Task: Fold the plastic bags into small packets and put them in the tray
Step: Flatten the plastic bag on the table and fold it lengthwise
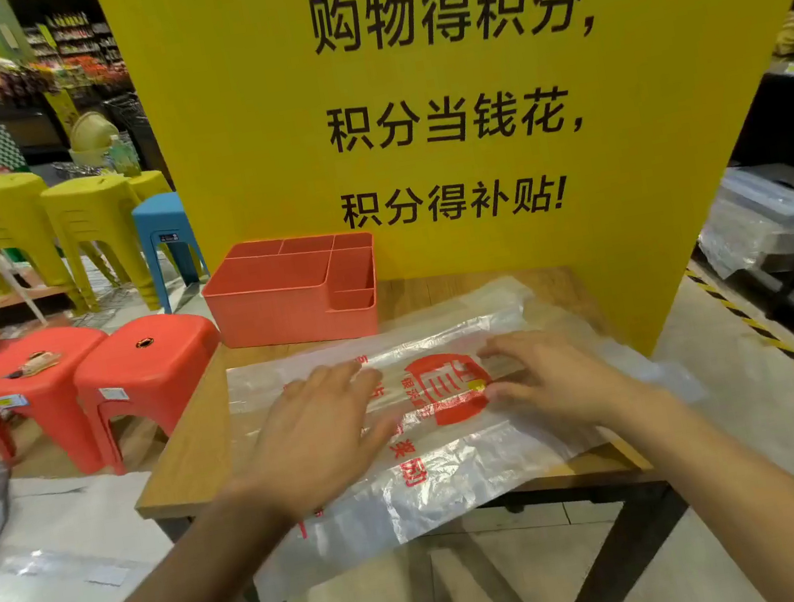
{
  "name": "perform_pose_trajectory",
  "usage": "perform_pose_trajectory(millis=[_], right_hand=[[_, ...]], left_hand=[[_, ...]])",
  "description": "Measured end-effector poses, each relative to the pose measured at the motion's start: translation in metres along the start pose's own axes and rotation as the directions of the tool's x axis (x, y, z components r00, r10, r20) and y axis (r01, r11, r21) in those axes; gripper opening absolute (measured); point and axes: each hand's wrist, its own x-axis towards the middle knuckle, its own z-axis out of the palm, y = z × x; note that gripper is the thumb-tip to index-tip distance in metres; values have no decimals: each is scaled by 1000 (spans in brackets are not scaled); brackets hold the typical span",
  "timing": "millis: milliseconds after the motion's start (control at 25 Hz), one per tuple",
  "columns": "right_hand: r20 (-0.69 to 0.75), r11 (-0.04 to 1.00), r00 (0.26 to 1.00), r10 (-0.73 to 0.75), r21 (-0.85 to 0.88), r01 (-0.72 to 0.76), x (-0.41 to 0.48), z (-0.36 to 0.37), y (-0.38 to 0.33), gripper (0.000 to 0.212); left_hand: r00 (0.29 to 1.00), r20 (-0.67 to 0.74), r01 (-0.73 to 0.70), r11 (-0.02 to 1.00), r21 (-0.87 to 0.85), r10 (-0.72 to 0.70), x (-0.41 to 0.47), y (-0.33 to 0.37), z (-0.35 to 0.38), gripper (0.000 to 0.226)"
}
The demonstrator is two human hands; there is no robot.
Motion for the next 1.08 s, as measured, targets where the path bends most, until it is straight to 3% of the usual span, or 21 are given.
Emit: perform_pose_trajectory(millis=[160,360,560,680,920,1080], right_hand=[[157,999,986,-49,-3,50,-35,-2,-5,73],[136,997,988,-78,4,78,-46,2,-2,81],[191,1000,982,-7,1,6,-53,-4,3,77],[127,1000,992,4,1,-4,-57,-4,1,65],[19,996,999,41,-75,-40,-56,-5,-5,26],[-53,999,999,10,-36,-12,-49,-26,-9,12]], left_hand=[[960,269,-82,996,22,73,-48,23,18,94],[977,196,-103,993,57,90,-38,14,37,85],[970,220,-74,990,-117,99,-26,-9,36,87],[988,142,-24,973,-231,58,-34,-23,35,72],[1000,-1,-18,976,-218,18,-41,-23,16,34],[998,37,53,976,-212,-46,-29,-35,-13,21]])
